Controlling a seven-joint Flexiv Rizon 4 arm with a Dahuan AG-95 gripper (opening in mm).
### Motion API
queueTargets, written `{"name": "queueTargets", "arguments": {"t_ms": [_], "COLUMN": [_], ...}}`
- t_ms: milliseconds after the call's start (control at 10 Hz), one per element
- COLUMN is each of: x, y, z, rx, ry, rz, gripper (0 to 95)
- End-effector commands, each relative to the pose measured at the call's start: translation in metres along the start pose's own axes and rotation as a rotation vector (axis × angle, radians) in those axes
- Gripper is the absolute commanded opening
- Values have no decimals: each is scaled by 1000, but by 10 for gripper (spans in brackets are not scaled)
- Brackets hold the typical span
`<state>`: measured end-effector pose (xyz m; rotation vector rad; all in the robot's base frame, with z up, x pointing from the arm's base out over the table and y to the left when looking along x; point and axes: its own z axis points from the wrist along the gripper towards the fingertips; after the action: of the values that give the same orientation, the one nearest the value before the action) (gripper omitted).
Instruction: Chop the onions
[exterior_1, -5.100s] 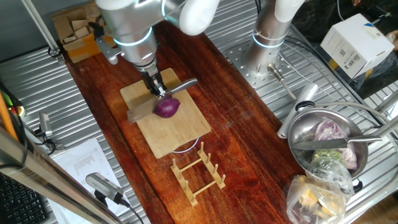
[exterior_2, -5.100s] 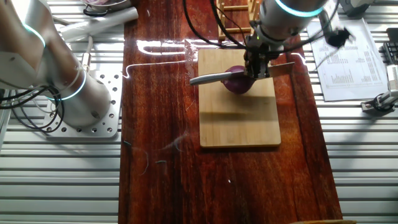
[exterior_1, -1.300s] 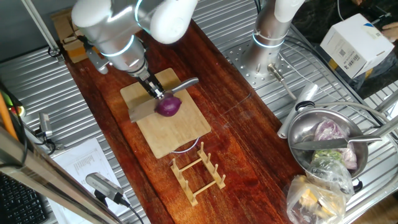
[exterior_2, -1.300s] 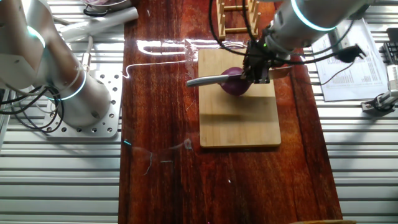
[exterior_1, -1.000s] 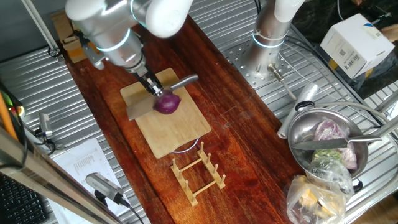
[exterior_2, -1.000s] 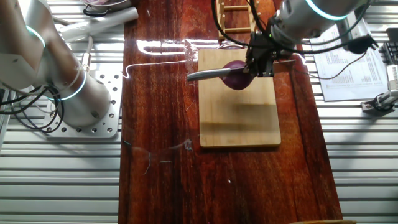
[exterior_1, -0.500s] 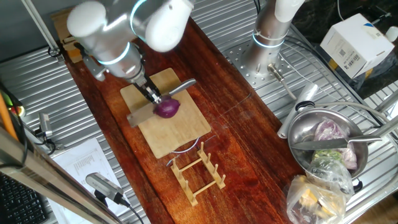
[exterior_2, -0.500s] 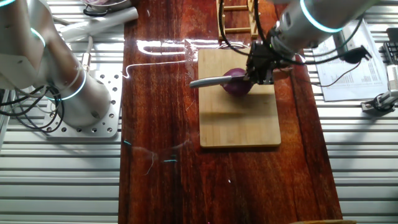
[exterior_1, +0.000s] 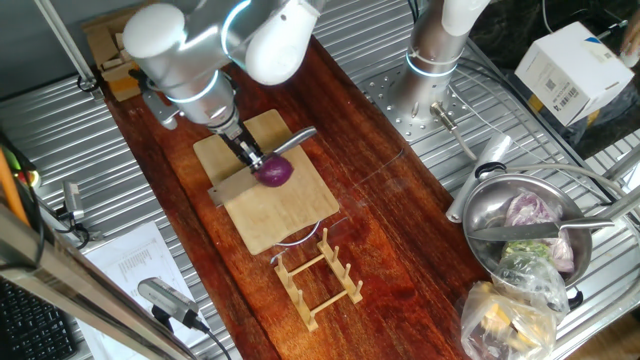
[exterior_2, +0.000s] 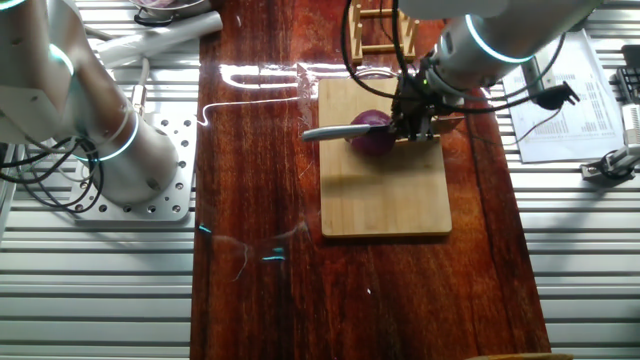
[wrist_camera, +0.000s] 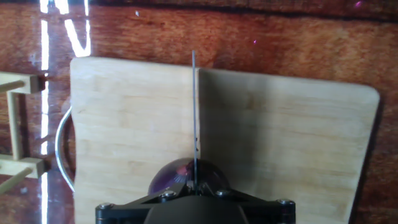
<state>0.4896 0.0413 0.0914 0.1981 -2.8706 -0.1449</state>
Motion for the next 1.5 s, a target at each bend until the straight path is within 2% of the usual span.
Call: {"name": "queueTargets", "arguments": {"t_ms": [100,200,300,500,700,900,1200,1300,1500], "x": [6,7,6,0,-10,-16,-21,-24,-24], "y": [-1,-1,-1,-3,-6,-8,-10,-12,-12], "z": [-14,-16,-16,-21,-24,-26,-25,-23,-22], "rx": [27,23,33,37,39,47,55,64,65], "ry": [-2,-9,-13,-32,-67,-89,-128,-153,-171], "rz": [-20,-21,-25,-37,-53,-59,-66,-72,-75], "gripper": [0,0,0,0,0,0,0,0,0]}}
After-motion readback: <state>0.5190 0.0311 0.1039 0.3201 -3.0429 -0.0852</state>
